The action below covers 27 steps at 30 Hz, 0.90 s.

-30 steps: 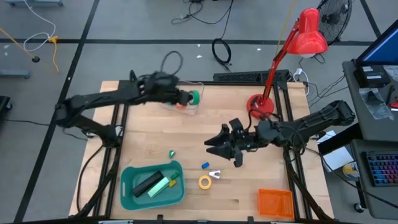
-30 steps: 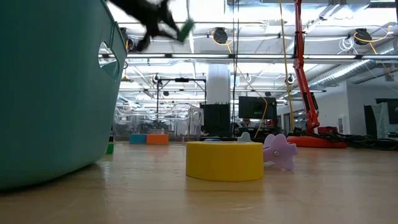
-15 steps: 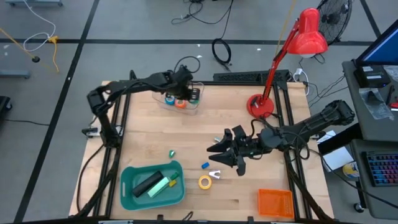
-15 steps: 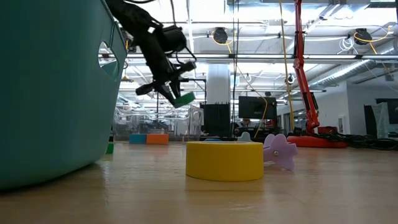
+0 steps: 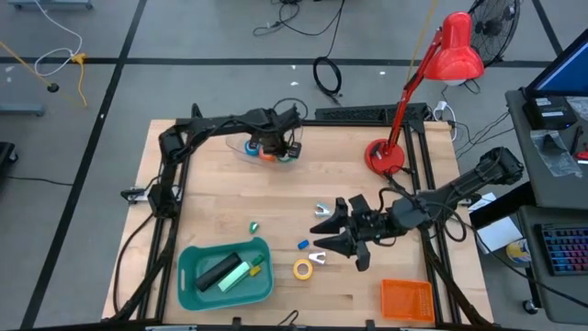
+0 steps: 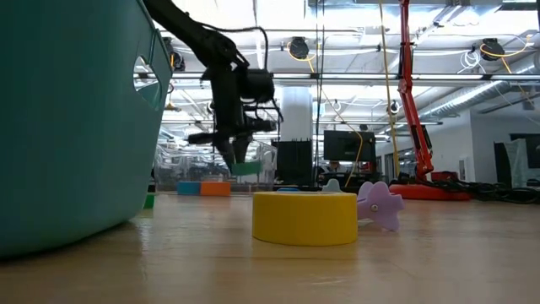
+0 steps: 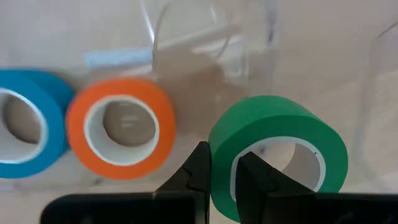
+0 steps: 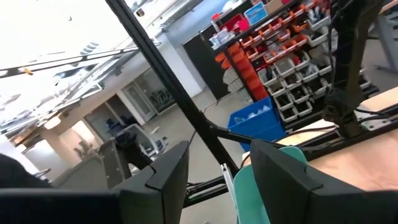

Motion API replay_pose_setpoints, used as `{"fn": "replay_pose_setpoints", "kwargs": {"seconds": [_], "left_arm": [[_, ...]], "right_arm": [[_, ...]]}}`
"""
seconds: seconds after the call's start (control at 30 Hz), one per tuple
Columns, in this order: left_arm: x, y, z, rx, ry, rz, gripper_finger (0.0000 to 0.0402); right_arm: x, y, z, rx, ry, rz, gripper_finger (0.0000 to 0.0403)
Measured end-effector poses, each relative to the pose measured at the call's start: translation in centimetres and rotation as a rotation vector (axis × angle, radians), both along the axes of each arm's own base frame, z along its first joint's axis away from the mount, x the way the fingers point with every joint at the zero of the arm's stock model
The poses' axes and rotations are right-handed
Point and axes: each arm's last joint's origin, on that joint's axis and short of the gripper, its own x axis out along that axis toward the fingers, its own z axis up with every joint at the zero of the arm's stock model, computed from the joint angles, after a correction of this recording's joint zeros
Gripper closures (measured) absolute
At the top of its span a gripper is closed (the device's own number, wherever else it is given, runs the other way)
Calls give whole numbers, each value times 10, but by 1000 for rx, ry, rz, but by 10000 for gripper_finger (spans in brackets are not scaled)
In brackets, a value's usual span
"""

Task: Pick and place Stapler, Stapler remover, tape
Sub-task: Put the green tape into the transparent bin, then put the light blue staple remover into the orange bin

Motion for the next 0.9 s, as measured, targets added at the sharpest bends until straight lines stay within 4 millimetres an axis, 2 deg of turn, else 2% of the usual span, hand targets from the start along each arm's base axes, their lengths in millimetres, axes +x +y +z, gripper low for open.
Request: {"fn": "replay_pose_setpoints", "kwargs": {"seconds": [0.1, 0.23, 0.43, 0.57, 0.67, 0.9], "left_arm": [[4, -3, -8, -28, 5, -15, 365], [6, -6, -8, -12, 5, -23, 357], [4, -7, -8, -4, 32, -44, 273], [4, -10, -8, 7, 55, -33, 233], [3, -14, 0, 29, 54, -25, 220], [-14, -20, 56, 177, -20, 3, 234]], "right_arm": [[-2, 4, 0, -15, 0, -16, 239], [-3, 5, 0, -19, 0, -32, 239], [-3, 5, 0, -19, 0, -33, 239], [-3, 5, 0, -16, 1, -33, 239], [-3, 5, -1, -17, 3, -36, 239], [-2, 3, -6, -34, 52, -63, 239]]}}
